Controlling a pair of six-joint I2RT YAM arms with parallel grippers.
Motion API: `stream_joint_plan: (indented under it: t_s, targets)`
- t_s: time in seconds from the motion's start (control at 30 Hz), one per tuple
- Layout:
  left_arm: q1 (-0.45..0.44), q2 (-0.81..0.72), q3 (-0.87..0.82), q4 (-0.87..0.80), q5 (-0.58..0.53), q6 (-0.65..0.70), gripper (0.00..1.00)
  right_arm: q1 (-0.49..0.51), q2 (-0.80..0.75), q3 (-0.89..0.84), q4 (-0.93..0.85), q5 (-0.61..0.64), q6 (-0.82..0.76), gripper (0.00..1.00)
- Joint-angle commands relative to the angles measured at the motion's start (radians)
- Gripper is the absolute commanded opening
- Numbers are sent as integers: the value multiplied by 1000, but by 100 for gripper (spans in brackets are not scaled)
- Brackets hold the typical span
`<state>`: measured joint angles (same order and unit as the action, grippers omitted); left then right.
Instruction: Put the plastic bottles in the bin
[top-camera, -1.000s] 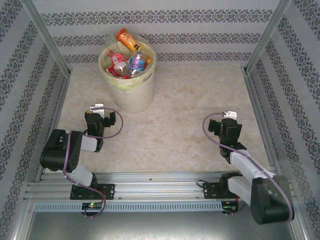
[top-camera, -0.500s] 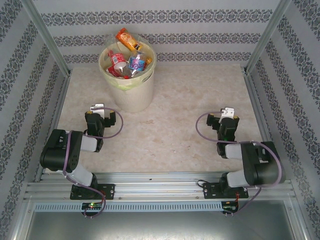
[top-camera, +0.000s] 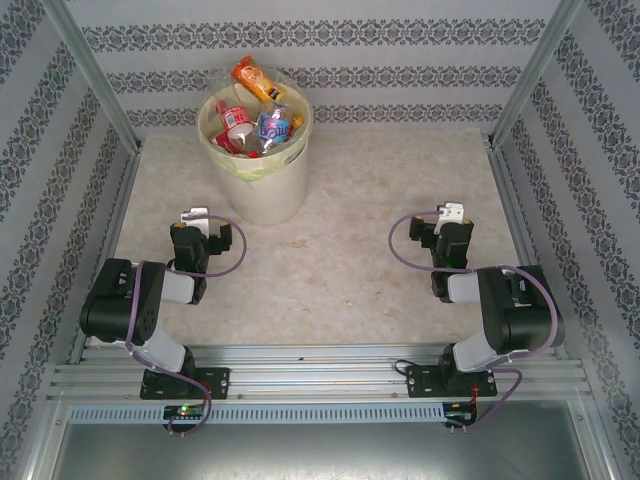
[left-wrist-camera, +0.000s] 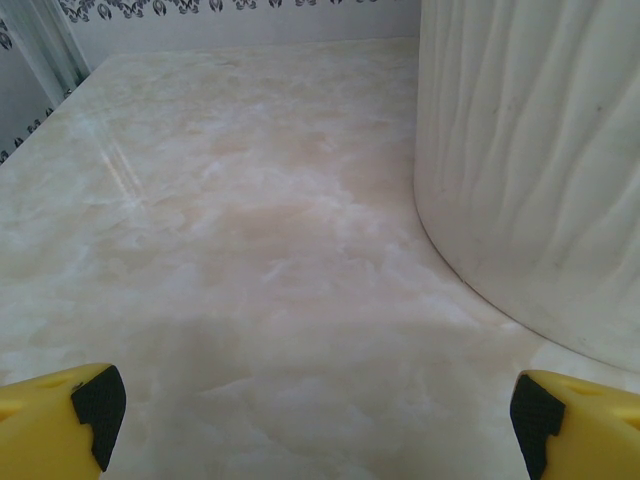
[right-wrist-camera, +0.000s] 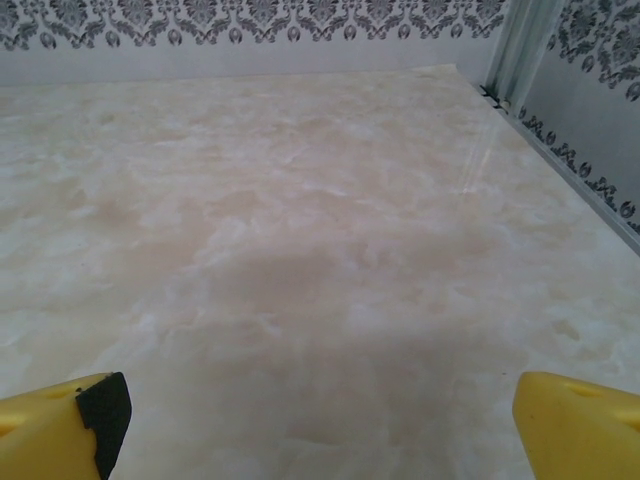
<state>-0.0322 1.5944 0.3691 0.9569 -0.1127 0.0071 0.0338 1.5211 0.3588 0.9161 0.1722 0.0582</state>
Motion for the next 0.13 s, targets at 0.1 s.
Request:
stream_joint_plan:
  t_s: [0.1]
  targets:
    - [9,-7,7,3,8,-13,100,-12,-10,20,-10,-84,-20,98]
